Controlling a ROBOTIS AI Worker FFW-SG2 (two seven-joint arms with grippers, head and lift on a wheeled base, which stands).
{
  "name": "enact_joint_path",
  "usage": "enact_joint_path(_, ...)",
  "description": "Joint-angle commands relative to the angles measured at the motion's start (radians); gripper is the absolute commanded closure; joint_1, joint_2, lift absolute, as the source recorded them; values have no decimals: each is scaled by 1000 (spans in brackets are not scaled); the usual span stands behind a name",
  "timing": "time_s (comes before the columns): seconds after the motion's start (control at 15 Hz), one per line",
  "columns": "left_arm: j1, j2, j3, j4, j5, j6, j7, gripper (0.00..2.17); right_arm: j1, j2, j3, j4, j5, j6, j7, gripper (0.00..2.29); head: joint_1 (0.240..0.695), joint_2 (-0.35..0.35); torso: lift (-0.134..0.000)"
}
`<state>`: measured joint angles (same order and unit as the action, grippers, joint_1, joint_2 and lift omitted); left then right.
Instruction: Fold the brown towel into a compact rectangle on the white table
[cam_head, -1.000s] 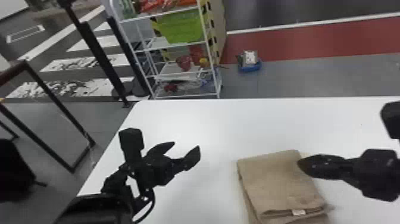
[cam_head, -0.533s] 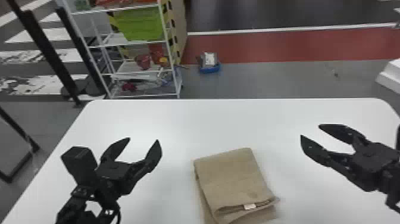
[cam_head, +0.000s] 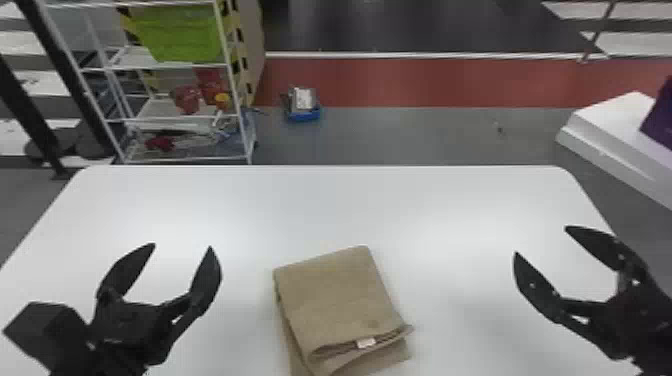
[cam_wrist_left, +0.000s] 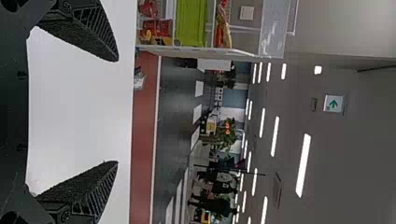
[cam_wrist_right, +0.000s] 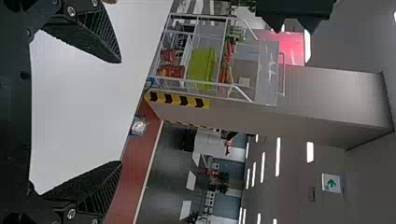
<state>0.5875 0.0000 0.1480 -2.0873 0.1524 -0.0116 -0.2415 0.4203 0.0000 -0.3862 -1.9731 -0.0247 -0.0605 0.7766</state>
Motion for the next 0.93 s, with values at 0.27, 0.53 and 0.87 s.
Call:
enact_joint_path(0.27, 40, -3, -22, -23, -27, -4, -56, 100, 17, 1, 6, -35, 0, 97, -97, 124, 695, -71, -124)
enact_joint_path(0.53, 48, -3, -28, -42, -40, 5, -82, 100, 41, 1, 112, -76, 9, 161, -200, 127, 695, -90, -124)
enact_joint_path(0.87, 58, -3, -11, -59, -42, 14, -94, 100, 41, 1, 173, -73, 37, 155, -201, 127, 695, -27, -124)
